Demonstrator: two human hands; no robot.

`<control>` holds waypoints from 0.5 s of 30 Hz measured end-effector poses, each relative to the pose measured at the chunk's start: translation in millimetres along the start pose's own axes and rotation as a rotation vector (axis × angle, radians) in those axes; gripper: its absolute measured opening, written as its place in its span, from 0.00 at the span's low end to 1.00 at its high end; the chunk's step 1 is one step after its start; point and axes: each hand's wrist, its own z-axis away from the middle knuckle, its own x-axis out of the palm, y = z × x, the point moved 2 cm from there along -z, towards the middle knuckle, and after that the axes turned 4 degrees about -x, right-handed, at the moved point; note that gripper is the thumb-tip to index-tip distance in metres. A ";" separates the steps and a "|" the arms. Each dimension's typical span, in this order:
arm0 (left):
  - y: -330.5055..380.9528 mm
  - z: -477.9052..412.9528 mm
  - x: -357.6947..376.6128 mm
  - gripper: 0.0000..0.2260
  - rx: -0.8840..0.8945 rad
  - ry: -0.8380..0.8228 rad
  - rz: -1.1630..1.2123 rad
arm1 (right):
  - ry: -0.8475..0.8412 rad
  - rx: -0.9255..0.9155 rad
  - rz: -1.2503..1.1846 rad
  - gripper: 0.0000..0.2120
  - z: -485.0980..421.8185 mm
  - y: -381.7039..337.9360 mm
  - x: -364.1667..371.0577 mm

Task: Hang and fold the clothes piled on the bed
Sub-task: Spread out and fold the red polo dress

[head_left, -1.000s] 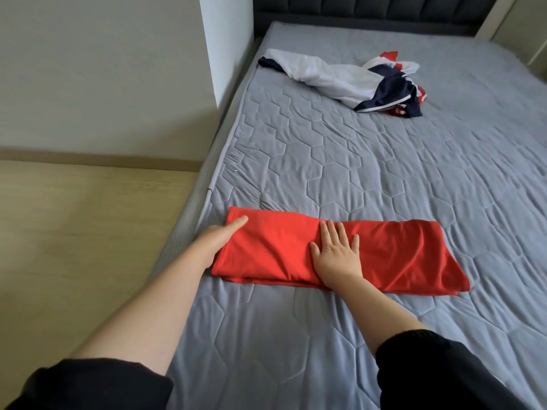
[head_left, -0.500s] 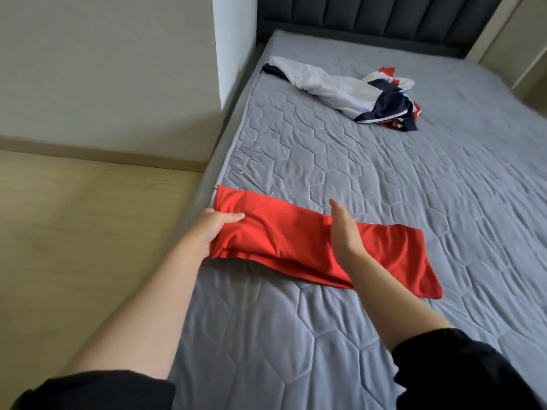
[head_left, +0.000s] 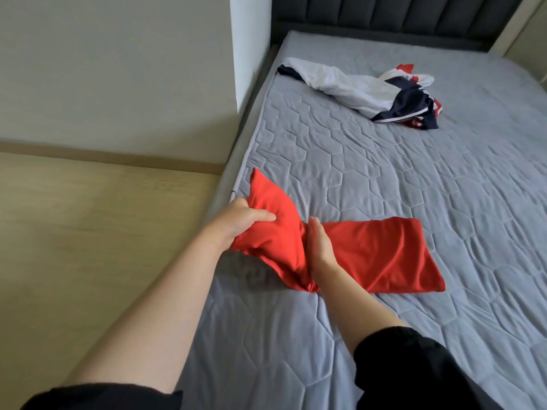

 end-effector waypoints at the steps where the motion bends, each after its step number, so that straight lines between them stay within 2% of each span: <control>1: 7.4 0.5 7.8 0.12 0.024 -0.028 0.016 | -0.036 0.047 -0.065 0.25 3.2 -6.7 -1.4; 4: 32.5 5.2 48.3 0.03 0.087 -0.166 0.131 | -0.118 0.129 -0.367 0.27 3.3 -20.6 -31.6; 6: 45.5 11.5 85.0 0.05 0.091 -0.344 0.225 | -0.134 0.093 -0.478 0.25 0.3 -28.8 -67.3; 8: 49.4 18.9 119.9 0.08 0.108 -0.483 0.185 | -0.075 0.046 -0.496 0.19 3.0 -37.7 -112.8; 9: 46.8 19.8 133.1 0.10 0.171 -0.460 0.077 | -0.009 0.035 -0.488 0.17 0.9 -38.5 -137.8; 10: 41.3 17.2 143.0 0.11 0.271 -0.360 -0.082 | 0.042 0.062 -0.472 0.20 0.1 -37.5 -161.6; 12: 25.8 10.2 152.7 0.14 0.500 -0.036 -0.476 | -0.005 0.135 -0.558 0.28 0.1 -33.8 -196.1; 13: 16.2 7.9 157.4 0.16 0.563 0.020 -0.631 | -0.041 0.168 -0.579 0.34 -2.3 -32.2 -208.4; 15: -9.3 0.7 169.3 0.20 0.554 -0.062 -0.906 | -0.102 0.202 -0.524 0.38 -2.9 -33.2 -218.9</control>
